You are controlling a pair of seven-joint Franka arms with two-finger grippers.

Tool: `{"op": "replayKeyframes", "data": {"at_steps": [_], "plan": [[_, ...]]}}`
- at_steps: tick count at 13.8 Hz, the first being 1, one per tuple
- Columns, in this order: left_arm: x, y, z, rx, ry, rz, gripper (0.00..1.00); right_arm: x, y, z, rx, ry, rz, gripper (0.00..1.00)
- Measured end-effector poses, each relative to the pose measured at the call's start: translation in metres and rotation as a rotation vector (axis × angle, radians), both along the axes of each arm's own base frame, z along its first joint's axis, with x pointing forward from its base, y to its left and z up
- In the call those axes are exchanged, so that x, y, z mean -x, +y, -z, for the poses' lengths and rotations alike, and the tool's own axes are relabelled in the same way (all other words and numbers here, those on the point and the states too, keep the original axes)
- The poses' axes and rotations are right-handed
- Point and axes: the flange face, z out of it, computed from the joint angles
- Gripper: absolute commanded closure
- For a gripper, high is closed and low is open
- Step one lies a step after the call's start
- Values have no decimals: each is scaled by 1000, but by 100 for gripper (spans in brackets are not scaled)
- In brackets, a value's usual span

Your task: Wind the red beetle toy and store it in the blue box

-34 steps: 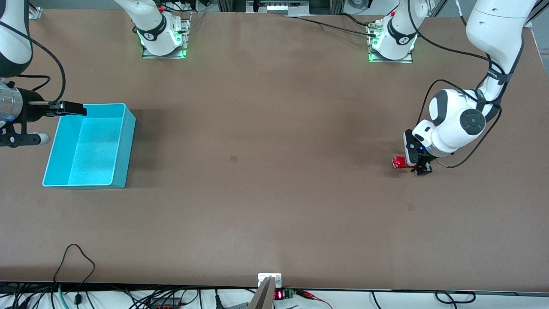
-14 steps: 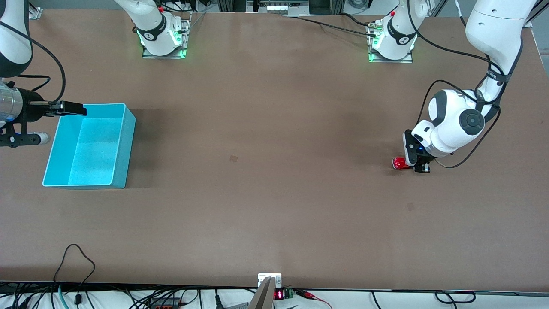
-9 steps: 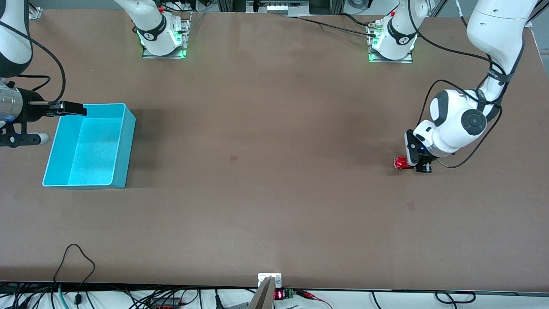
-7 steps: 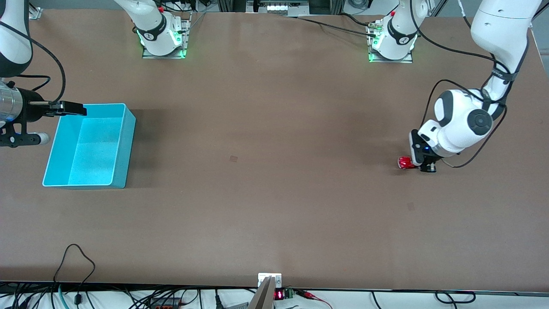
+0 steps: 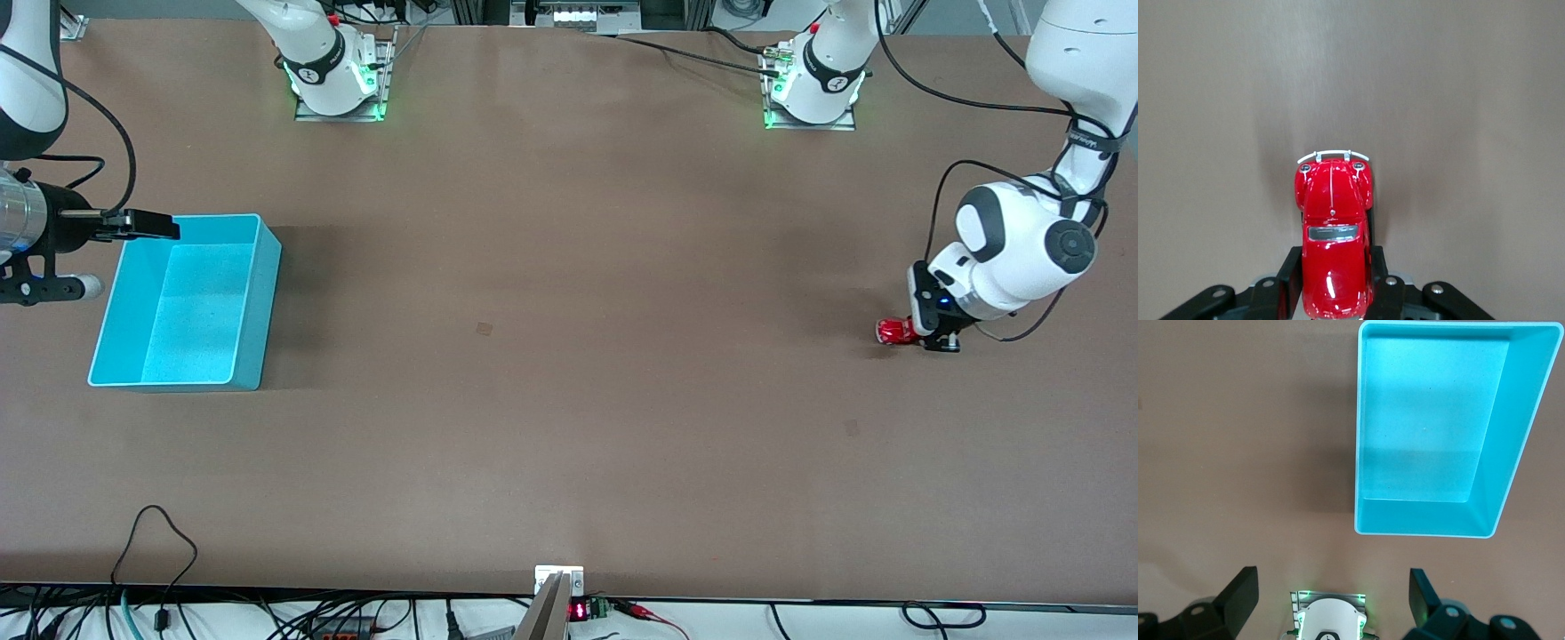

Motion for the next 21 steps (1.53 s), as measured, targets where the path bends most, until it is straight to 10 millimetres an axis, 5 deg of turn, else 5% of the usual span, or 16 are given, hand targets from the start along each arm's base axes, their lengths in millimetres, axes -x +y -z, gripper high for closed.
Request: {"op": "replayKeyframes", "data": {"at_steps": [4,6,9,12,16,21], "plan": [[5,-4,6,9,63,34,0,0,0,0,0,0,0,0],[-8,-22,-17,19,82,69,0,0,0,0,0,0,0,0],[-25,-52,-81,8,64,125,0,0,0,0,0,0,0,0],[-30,-96,-123,18,44,170,0,0,0,0,0,0,0,0],[-36,-153,-137,88,23,128,0,0,0,0,0,0,0,0],[-53,-176,-164,166,-15,-138,0,0,0,0,0,0,0,0]]}}
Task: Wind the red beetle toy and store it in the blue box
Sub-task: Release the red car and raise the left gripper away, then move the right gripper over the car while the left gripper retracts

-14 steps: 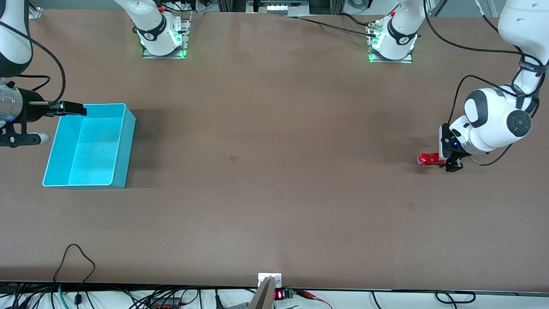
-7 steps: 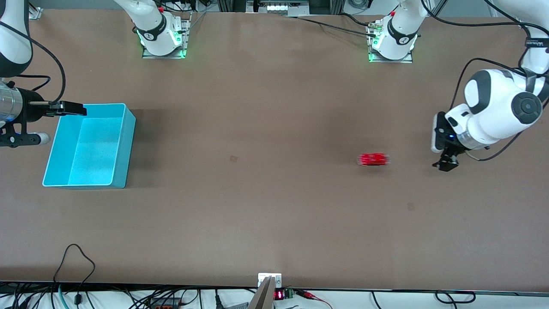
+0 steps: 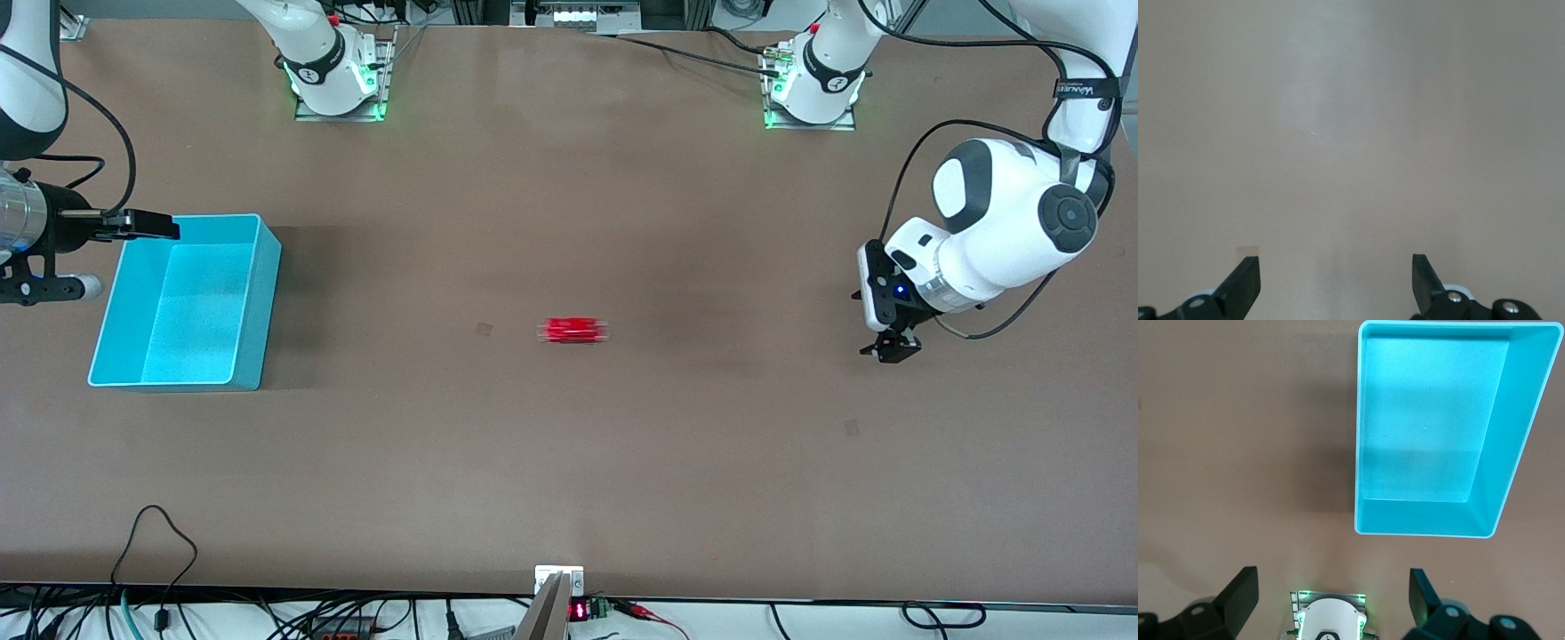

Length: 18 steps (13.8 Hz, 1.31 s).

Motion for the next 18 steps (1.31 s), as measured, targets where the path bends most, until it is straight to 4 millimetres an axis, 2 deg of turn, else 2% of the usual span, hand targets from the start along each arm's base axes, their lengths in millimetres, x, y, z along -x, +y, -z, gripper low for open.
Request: {"op": "replayKeyframes", "data": {"at_steps": [4,7,9,11,14,16,18], "plan": [[-16,-11,-28,41,14,-388,0,0,0,0,0,0,0,0],[-20,-8,-36,77,68,-755,0,0,0,0,0,0,0,0],[-25,-5,-48,94,101,-938,0,0,0,0,-1,0,0,0],[-34,5,-74,90,140,-1066,0,0,1,0,-7,0,2,0],[-42,17,-126,84,178,-1226,0,-1,2,5,-24,7,5,0],[-41,21,-152,69,181,-1312,0,-4,5,18,-43,15,7,0],[-34,24,-179,45,194,-1377,0,-8,8,41,-49,8,0,0]]}}
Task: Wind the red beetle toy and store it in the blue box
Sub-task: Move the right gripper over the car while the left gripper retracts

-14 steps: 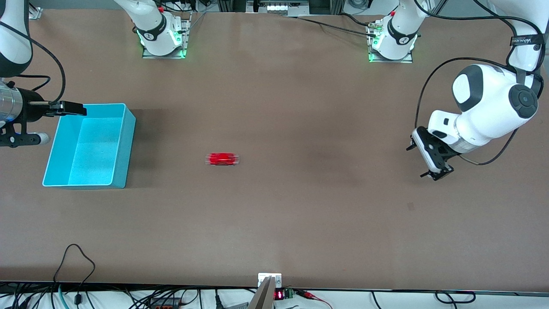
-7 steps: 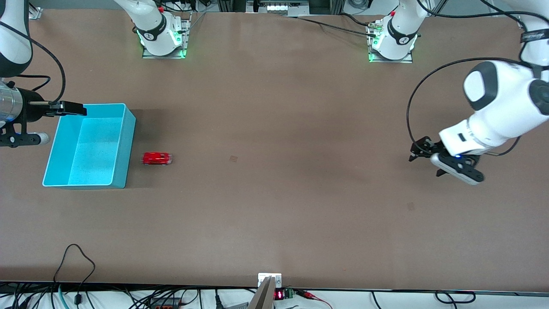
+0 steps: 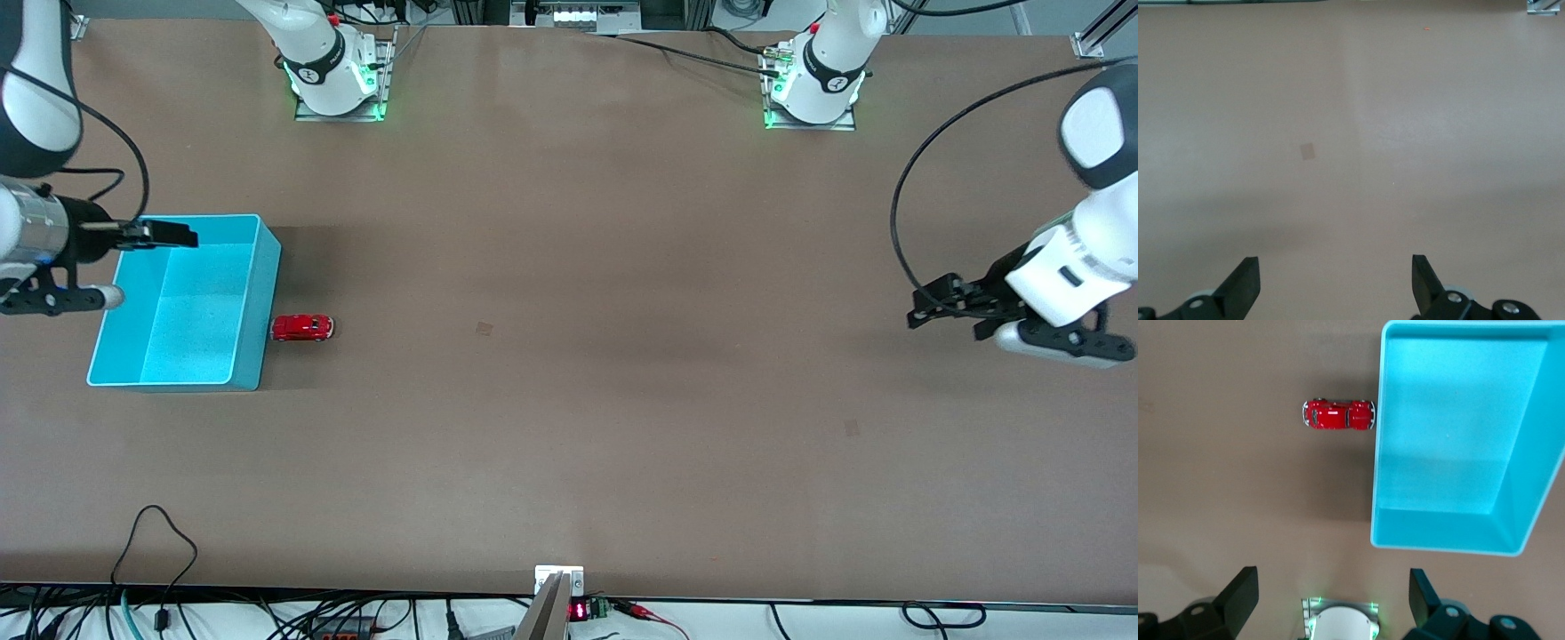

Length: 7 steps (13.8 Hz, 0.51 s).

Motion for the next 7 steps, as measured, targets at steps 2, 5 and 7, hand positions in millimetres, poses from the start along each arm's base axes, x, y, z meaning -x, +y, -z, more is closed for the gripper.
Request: {"op": "replayKeyframes", "data": {"at_steps": [2,5,7], "plan": [[9,1,-26,-1,14,-42,0,0,3,23,-7,-8,-23,0],[24,-3,-50,-6,24,-68,0,9,11,60,-29,-74,-111,0],[32,-1,-62,-10,21,-74,0,25,31,85,-48,-132,-220,0]]}}
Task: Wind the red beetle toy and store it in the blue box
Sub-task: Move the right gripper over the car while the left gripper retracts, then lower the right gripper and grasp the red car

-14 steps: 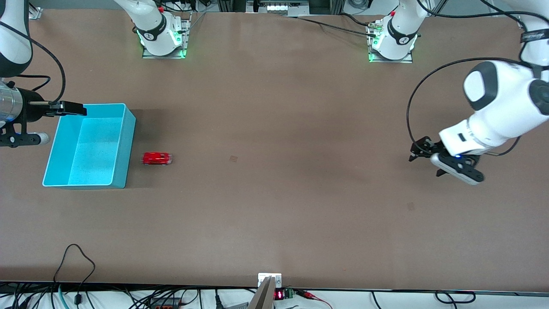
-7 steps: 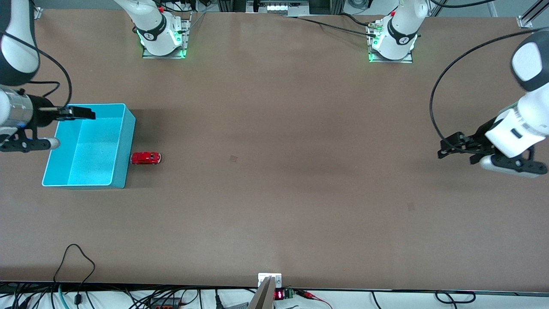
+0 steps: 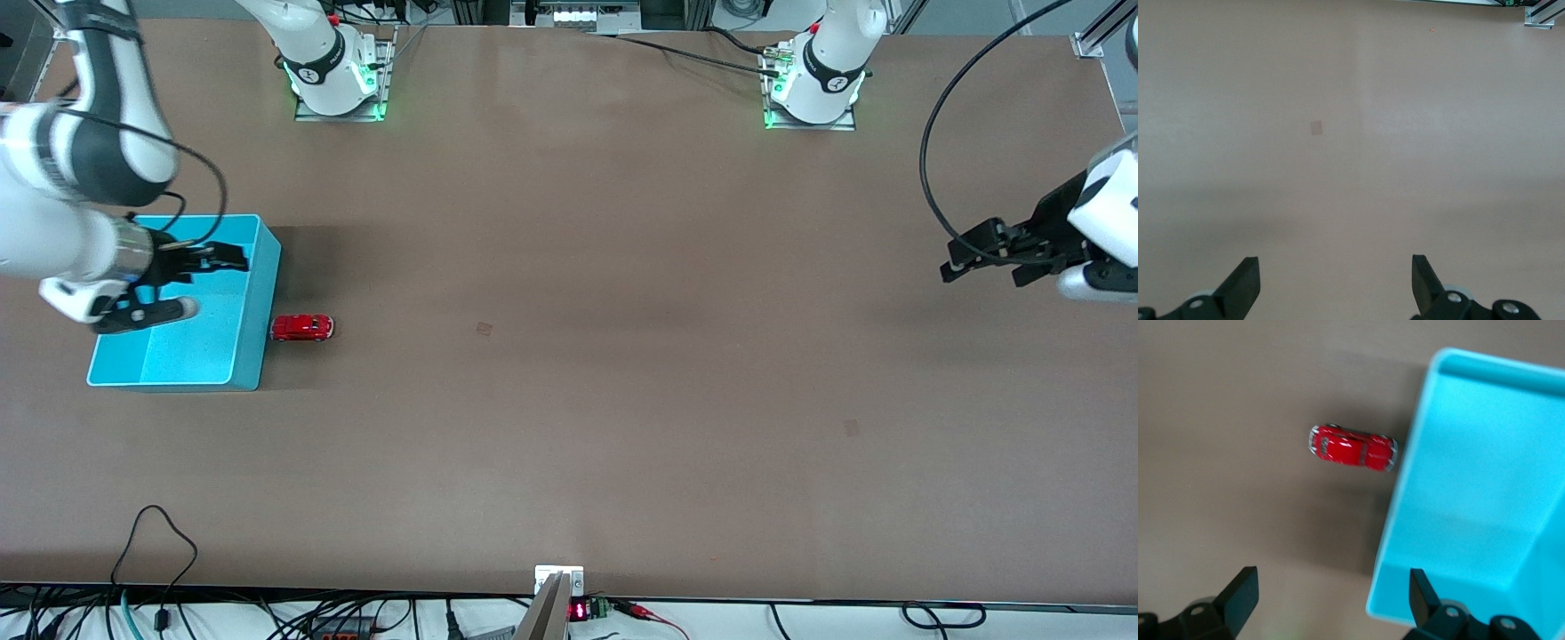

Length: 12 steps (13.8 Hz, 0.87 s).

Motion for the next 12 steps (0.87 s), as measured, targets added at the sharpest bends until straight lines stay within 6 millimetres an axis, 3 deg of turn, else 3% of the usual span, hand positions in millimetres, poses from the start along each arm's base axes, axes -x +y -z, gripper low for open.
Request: {"op": "replayKeyframes", "data": {"at_steps": [5,12], "plan": [[11,17,-2,-34,55,-17,0,37,50,51,-14,-116,-461,0],[17,21,-13,-60,42,-36,0,49,57,119,-117,-177,-1116,0]]}}
